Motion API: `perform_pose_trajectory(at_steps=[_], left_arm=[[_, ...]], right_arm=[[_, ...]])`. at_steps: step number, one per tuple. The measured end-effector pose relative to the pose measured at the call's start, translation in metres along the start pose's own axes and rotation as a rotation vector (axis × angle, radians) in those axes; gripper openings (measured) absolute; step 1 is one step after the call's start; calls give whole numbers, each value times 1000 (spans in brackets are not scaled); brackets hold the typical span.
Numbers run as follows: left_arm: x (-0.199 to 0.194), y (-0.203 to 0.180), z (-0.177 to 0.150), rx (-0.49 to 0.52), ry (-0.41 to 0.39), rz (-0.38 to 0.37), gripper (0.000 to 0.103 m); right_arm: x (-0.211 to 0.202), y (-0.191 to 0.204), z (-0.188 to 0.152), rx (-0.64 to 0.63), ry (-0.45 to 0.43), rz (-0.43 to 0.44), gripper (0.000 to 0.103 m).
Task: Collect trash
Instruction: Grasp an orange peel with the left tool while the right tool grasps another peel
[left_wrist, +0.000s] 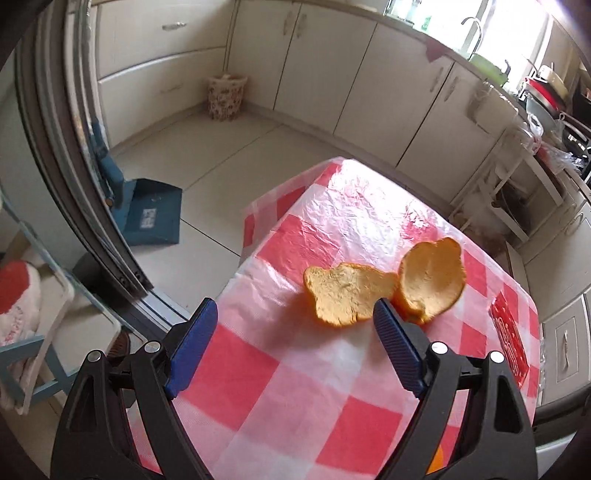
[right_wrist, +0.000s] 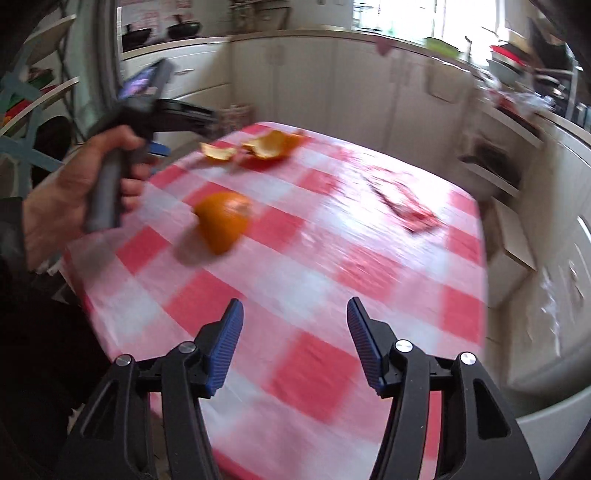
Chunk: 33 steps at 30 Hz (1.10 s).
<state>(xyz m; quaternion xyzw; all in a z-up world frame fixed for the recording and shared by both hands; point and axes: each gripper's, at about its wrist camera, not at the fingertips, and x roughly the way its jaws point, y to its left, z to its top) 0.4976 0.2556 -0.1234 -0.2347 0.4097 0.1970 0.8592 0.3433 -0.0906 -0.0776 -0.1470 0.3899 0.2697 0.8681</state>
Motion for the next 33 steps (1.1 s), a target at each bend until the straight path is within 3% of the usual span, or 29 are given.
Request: perform_pose_trajectory(at_steps=[6, 9, 12, 14, 18, 20, 24, 33], left_arm=[[31, -16, 8, 77, 16, 36, 80], [37, -20, 9, 109, 10, 47, 43], [37, -19, 8, 121, 24, 18, 15], [36, -17, 5, 114, 38, -12, 9], [25, -18, -4, 127, 52, -54, 6], [16, -20, -9, 148, 47, -66, 5], [-4, -28, -19, 212, 32, -89, 5], [-54, -59, -53, 349, -26, -112, 5]], right_arm=[[33, 32, 26, -42, 0, 59, 67], [47, 41, 37, -40, 5, 68, 67], [61, 47, 49, -38, 7, 63, 68], [70, 53, 55, -43, 10, 53, 68], [90, 55, 66, -13, 34, 40, 65], [100, 51, 67, 26, 59, 55, 48], [98, 42, 64, 50, 68, 32, 27], [69, 25, 40, 35, 80, 3, 22]])
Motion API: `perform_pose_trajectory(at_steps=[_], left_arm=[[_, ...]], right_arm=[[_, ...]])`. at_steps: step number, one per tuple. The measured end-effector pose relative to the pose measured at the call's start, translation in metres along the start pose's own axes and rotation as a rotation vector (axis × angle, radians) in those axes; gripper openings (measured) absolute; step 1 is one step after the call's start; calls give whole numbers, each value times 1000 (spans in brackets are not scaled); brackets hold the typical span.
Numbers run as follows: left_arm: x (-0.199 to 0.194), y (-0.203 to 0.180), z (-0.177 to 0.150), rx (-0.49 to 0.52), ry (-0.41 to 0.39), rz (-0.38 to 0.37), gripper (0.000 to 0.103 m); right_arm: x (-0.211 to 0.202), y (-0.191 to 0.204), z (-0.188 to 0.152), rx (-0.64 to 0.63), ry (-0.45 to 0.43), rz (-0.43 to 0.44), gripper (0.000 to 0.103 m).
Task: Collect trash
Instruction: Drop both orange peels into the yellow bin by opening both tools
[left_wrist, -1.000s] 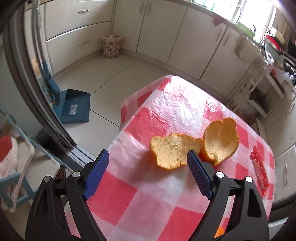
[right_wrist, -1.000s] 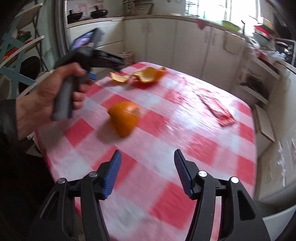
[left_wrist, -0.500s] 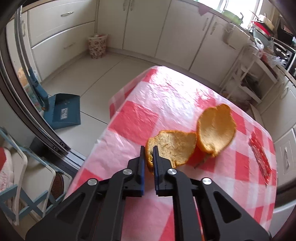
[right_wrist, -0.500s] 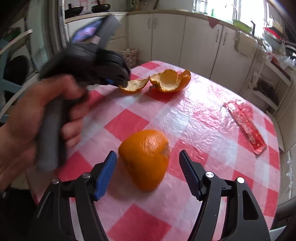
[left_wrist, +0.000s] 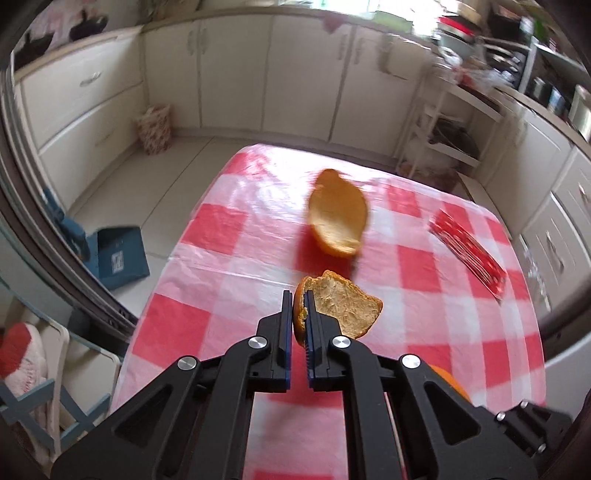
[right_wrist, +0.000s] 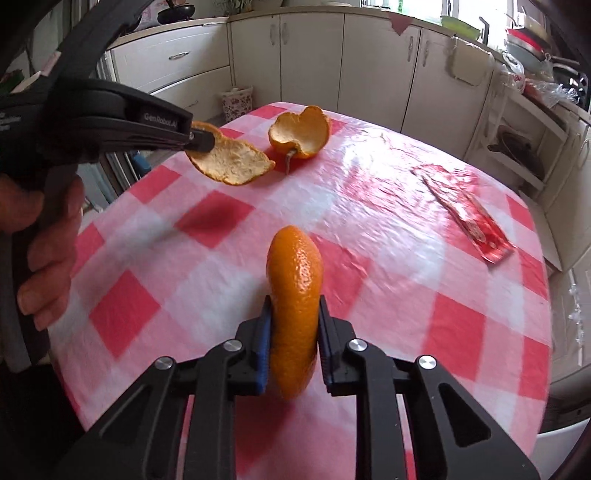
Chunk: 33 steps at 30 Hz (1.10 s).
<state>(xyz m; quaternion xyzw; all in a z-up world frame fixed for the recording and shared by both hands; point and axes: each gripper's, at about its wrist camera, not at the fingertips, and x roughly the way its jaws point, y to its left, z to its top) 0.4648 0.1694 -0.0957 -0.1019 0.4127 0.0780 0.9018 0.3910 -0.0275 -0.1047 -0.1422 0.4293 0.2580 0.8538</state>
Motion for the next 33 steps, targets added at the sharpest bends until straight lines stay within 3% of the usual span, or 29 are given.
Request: perform_pose_trajectory(at_steps=[7, 18, 26, 31, 33], left_arm=[[-37, -76, -34, 217, -64, -11, 5], [-62, -179, -96, 436, -93, -107, 5], [-71, -240, -132, 533, -80, -194, 5], [-77, -280, -146, 558, -34, -308, 5], [-79, -297, -151, 561, -11, -355, 5]], right_arm=[[-38, -25, -33, -26, -14, -38, 22], [-95, -91, -95, 45, -8, -169, 23], [-117, -154, -156, 176, 45, -262, 23], [-122, -184, -188, 252, 100, -302, 24], [-120, -193, -197, 275, 133, -308, 30]])
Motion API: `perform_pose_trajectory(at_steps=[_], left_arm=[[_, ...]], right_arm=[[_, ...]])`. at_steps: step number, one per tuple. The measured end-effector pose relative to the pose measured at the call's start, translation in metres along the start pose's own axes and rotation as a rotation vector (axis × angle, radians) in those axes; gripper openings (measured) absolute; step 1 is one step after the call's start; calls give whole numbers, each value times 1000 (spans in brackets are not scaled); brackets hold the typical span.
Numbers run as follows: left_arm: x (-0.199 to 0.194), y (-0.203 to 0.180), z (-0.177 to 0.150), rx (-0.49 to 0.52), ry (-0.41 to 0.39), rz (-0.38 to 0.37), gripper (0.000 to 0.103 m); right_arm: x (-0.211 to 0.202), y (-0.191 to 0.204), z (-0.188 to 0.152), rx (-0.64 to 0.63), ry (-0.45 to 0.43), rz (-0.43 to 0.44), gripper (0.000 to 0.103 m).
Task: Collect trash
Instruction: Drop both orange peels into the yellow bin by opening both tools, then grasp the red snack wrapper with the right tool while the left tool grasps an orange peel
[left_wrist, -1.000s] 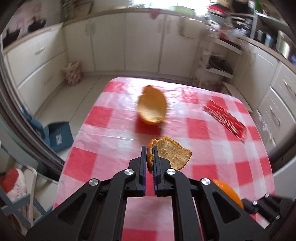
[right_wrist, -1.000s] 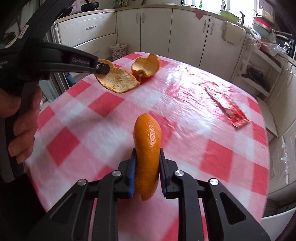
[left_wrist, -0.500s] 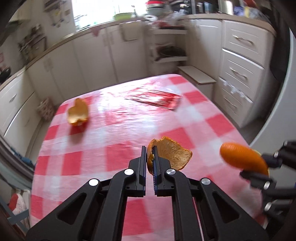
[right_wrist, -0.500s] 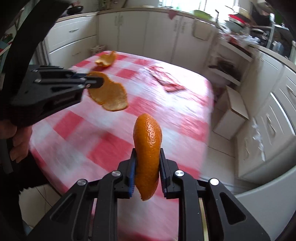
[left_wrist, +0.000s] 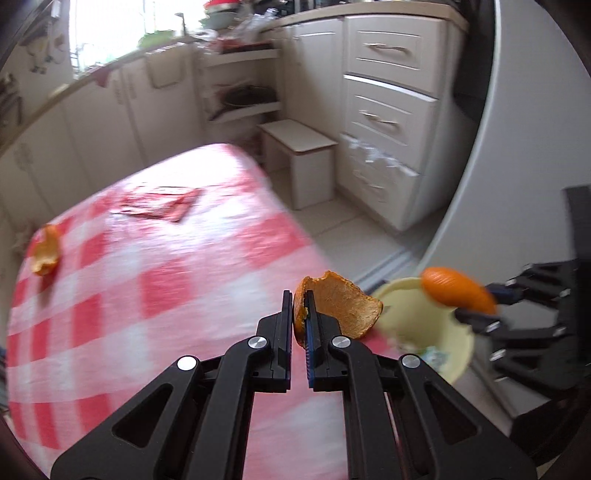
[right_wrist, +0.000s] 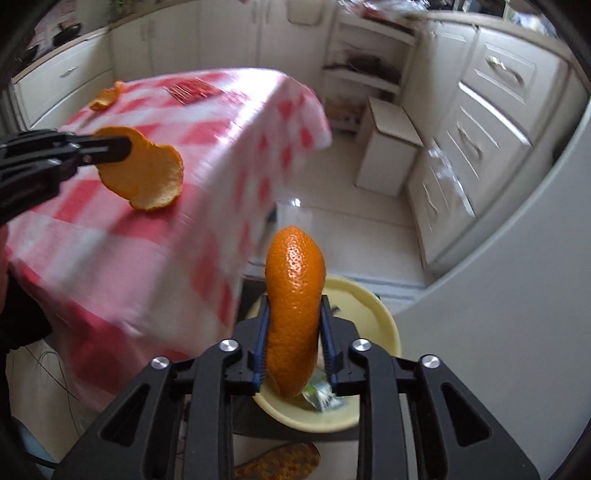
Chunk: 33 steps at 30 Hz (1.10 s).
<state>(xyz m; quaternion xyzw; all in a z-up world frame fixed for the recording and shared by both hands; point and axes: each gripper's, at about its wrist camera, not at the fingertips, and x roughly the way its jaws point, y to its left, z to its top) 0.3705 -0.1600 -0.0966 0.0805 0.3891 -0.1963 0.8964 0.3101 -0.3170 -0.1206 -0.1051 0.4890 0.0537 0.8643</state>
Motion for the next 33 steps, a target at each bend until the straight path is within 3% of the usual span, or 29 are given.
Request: perform_pose_trajectory(at_steps=[6, 10, 13, 15, 16, 21, 24, 28, 33], left_arm=[[26, -54, 14, -6, 57, -121, 5], [49, -80, 19, -15, 127, -149, 6], [60, -96, 20, 7, 165, -143, 26], [54, -96, 22, 27, 147, -120, 49], [48, -91, 24, 32, 123, -94, 54], [28, -17, 44, -16, 31, 103, 74], [28, 66, 55, -186, 22, 217, 76], [42, 164, 61, -393, 44, 291, 78], [87, 209, 84, -379, 107, 298, 79]], right_arm=[[4, -31, -11, 71, 41, -59, 43], [-7, -53, -12, 146, 26, -109, 55], [-15, -68, -11, 199, 2, -121, 58], [-18, -72, -11, 217, -14, -114, 58], [-20, -72, -10, 220, -23, -108, 59], [-33, -50, 2, 171, -89, -57, 64], [-36, -33, 11, 129, -116, -27, 64], [-34, -14, 22, 92, -133, 10, 65], [-24, -1, 29, 67, -123, 38, 65]])
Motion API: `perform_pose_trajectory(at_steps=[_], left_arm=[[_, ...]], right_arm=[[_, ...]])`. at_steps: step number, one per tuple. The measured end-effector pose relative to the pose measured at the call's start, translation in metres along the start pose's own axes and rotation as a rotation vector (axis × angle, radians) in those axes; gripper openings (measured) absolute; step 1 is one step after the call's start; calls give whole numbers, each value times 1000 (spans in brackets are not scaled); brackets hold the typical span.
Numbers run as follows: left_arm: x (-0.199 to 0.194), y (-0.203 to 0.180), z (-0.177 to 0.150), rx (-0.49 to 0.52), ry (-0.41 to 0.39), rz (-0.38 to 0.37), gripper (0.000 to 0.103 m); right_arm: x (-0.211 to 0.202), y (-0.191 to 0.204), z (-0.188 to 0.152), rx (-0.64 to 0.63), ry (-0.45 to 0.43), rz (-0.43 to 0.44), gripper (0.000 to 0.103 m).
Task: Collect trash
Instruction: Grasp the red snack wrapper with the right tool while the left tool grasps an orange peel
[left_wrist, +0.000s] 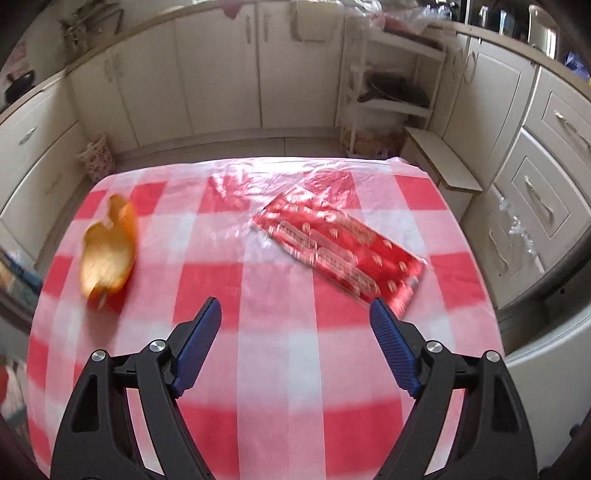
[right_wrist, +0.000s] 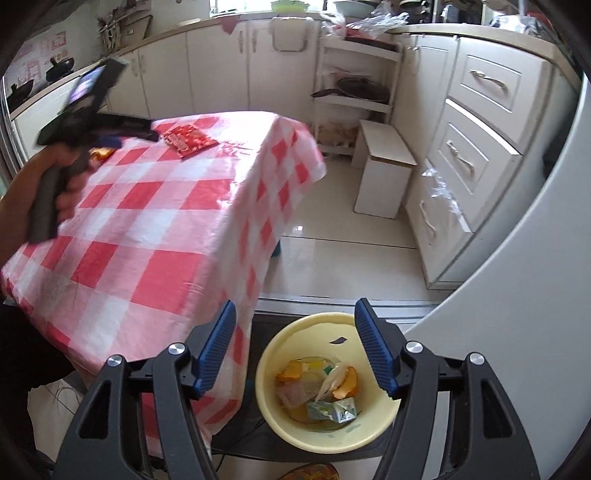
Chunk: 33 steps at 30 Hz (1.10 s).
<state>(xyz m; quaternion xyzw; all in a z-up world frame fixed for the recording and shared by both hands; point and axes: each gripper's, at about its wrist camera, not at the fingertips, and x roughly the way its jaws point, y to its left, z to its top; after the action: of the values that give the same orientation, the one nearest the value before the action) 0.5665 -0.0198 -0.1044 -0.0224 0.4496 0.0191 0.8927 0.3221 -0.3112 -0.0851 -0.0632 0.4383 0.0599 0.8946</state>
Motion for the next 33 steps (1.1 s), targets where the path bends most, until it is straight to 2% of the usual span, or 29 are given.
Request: perform_pose_trajectory(at_steps=[5, 9, 12, 13, 18, 24, 26, 28, 29, 31, 32, 33], left_arm=[[44, 1, 41, -9, 22, 11, 83], [86, 12, 69, -65, 103, -13, 88], [99, 1, 73, 4, 108, -3, 92], [99, -9, 71, 59, 103, -30, 92], [76, -52, 41, 351, 117, -214, 90], [25, -71, -22, 581, 142, -387, 87], [9, -74, -40, 625, 149, -437, 86], [-11, -73, -61, 675, 182, -550, 85], [-17, -70, -65, 687, 197, -579, 78], [-29, -57, -73, 688, 246, -627, 77], [-33, -50, -75, 693, 258, -639, 77], [-39, -41, -77, 722, 245, -601, 77]], right_arm=[[6, 15, 7, -21, 4, 13, 65], [9, 23, 16, -35, -4, 37, 65], [11, 31, 22, -62, -9, 45, 65], [12, 33, 23, -68, -10, 49, 65], [17, 43, 31, -82, -13, 64, 65], [19, 57, 41, -95, -34, 91, 65], [19, 67, 45, -109, -43, 103, 65], [20, 77, 50, -114, -47, 122, 65], [21, 81, 53, -117, -49, 130, 65], [24, 93, 57, -136, -47, 134, 66], [26, 96, 58, -142, -49, 148, 66], [28, 101, 59, -149, -47, 166, 67]])
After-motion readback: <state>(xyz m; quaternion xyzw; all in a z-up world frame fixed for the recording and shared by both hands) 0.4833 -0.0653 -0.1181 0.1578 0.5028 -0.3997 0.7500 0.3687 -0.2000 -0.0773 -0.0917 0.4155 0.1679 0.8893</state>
